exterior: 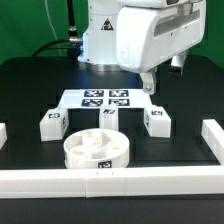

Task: Assemble stool

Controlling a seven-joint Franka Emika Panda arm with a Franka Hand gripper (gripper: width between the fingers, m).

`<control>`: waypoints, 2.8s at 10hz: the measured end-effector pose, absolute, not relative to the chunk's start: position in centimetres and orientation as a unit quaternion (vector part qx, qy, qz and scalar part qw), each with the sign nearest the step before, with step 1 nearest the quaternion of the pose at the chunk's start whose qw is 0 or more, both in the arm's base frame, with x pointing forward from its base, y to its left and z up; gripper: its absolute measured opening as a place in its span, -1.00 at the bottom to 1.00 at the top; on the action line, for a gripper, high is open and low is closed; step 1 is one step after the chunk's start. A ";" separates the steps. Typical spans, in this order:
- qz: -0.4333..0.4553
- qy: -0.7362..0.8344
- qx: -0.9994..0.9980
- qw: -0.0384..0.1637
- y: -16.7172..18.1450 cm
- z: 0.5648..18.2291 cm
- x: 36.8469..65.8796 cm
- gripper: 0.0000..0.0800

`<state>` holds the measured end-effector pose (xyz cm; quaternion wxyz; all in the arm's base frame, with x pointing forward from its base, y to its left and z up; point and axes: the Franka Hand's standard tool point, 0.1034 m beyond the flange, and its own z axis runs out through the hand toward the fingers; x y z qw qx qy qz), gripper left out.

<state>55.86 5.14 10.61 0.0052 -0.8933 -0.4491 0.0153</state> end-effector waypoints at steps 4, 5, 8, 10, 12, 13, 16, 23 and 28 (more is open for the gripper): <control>0.008 -0.463 -0.886 0.002 -0.5 6.4 55.3 0.62; 0.012 -0.461 -0.887 0.004 -1.2 5.7 55.3 0.62; 0.021 -0.457 -0.889 0.011 -1.7 3.8 55.6 0.62; 0.024 -0.454 -0.890 0.014 -2.0 2.6 55.9 0.62; 0.030 -0.454 -0.890 0.019 -1.9 1.4 55.7 0.62; 0.030 -0.454 -0.890 0.019 -2.0 1.3 55.7 0.62; 0.026 -0.453 -0.891 0.017 -2.0 1.2 55.9 0.62; 0.025 -0.454 -0.891 0.017 -2.0 1.2 55.9 -0.93; 0.025 -0.454 -0.891 0.017 -2.0 1.2 55.9 -0.93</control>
Offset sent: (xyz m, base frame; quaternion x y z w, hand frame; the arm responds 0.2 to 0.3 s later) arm 0.0124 -0.0356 -0.0369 0.0003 0.0309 -0.0217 0.9993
